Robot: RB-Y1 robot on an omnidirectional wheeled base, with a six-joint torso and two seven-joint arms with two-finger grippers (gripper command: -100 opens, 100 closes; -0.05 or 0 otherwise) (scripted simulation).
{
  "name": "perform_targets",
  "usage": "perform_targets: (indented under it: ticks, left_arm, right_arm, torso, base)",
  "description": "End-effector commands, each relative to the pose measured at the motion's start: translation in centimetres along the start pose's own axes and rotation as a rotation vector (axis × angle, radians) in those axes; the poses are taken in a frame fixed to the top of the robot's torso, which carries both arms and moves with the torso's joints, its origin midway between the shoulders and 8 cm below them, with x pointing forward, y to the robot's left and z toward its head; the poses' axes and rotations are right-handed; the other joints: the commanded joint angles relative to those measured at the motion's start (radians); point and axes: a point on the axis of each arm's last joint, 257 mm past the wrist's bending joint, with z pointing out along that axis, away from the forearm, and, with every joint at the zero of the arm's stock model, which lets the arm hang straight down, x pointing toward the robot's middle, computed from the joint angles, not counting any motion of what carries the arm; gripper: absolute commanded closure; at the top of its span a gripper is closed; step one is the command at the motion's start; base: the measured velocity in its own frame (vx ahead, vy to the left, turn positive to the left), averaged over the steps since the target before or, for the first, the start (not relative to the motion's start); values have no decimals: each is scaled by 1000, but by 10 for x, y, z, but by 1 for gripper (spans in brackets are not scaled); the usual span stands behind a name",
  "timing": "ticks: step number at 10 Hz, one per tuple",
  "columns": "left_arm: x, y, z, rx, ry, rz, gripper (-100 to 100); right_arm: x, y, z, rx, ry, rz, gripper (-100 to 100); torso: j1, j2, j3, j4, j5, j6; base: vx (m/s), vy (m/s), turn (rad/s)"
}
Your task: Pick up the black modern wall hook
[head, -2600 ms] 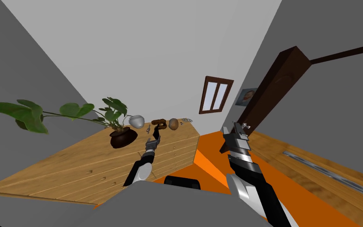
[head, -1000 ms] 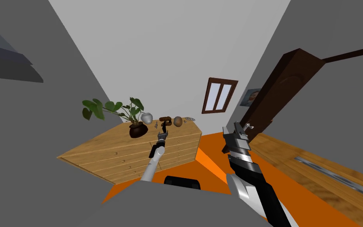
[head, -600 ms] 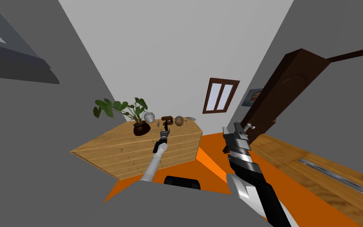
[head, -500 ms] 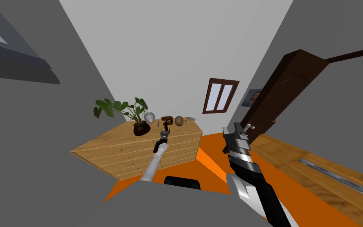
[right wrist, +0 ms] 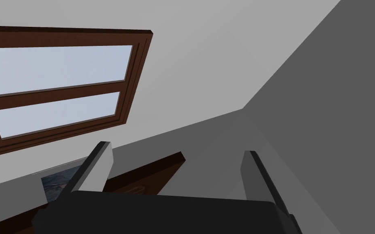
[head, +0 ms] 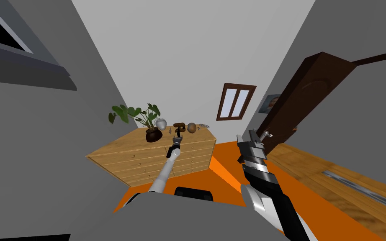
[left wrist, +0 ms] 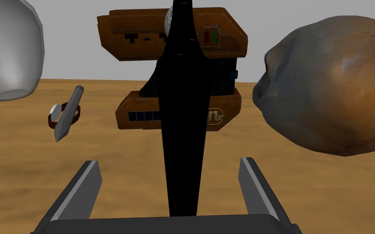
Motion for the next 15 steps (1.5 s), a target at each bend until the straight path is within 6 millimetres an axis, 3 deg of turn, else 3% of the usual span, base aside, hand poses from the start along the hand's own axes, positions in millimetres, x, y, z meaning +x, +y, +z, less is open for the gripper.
perform_targets:
  ticks: [1, 4, 8, 9, 12, 14, 15]
  left_arm:
    - [7, 4, 10, 9, 14, 2, -100]
    - [4, 28, 24, -24, -8, 11, -100]
    - [25, 52, 45, -43, 12, 15, -100]
    - [17, 53, 45, -45, -5, 21, -100]
    - [36, 75, 62, -61, 10, 28, -100]
    - [34, 78, 61, -62, 5, 31, -100]
    - [34, 78, 61, -63, 4, 31, 100]
  right_arm:
    - [0, 0, 0, 0, 0, 0, 0]
    - [0, 0, 0, 0, 0, 0, 0]
    - [0, 0, 0, 0, 0, 0, 0]
    - [0, 0, 0, 0, 0, 0, 0]
    - [0, 0, 0, 0, 0, 0, 0]
    - [0, 0, 0, 0, 0, 0, 0]
    - [0, 0, 0, 0, 0, 0, 0]
  torso:
    - [0, 0, 0, 0, 0, 0]
    - [1, 3, 2, 1, 0, 0]
    - [1, 3, 2, 1, 0, 0]
    - [0, 1, 1, 0, 0, 0]
    - [2, 5, 3, 1, 0, 0]
    - [0, 2, 1, 0, 0, 0]
    - [0, 1, 0, 0, 0, 0]
  base:
    - [-76, 26, 127]
    - [-49, 13, 19]
    - [-54, 21, 44]
    - [5, -6, 4]
    - [-67, 21, 65]
    - [-8, 5, -9]
    - [0, 0, 0]
